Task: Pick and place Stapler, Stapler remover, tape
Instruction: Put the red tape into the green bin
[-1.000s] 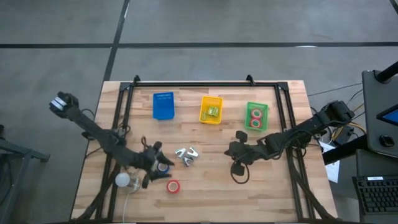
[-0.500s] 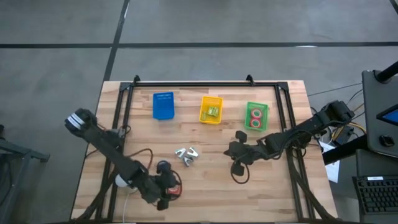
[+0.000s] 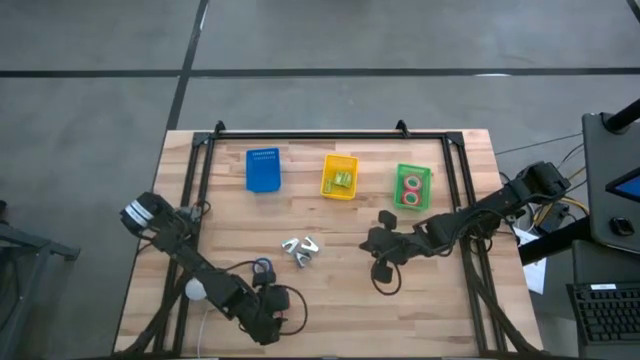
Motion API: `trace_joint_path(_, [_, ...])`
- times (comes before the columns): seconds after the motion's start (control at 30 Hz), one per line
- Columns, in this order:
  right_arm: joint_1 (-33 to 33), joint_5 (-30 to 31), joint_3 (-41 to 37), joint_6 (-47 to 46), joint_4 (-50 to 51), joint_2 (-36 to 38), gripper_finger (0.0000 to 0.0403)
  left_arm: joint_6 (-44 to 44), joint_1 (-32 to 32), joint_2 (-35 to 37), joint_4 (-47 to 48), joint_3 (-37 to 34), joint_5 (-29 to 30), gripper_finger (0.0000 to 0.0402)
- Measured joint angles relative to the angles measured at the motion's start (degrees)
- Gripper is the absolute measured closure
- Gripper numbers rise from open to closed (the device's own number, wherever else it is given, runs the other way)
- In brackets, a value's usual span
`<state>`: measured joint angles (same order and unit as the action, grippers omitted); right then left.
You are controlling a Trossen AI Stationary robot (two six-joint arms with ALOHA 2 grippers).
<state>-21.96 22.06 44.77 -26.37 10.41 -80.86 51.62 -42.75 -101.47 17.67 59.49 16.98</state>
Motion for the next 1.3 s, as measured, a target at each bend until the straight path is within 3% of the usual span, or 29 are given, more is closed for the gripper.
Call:
trace_joint_path(0.4, [0.0, 0.3, 0.0, 0.5, -0.5, 0.0, 0.039, 2.9, -0.1, 5.4, 3.8, -0.7, 0.5, 0.0166])
trace_joint_path(0.8, [0.0, 0.4, -0.1, 0.5, -0.6, 0.0, 0.039, 4.0, -0.1, -1.1, 1.5, -0.3, -1.1, 0.0173])
trace_joint_path(0.97, [0.0, 0.6, -0.1, 0.0, -1.0, 0.0, 0.039, 5.0, 0.0, -1.5, 2.0, -0.3, 2.1, 0.0226])
trace_joint_path(1.23, [0.1, 0.5, -0.1, -1.6, -2.4, 0.0, 0.039, 3.0, 1.2, -1.5, 1.7, -0.3, 5.1, 0.036])
trace_joint_path(1.3, [0.2, -0.5, -0.1, -3.8, -2.5, 0.0, 0.039, 1.1, 1.6, -1.5, 1.1, -0.3, 6.7, 0.0364])
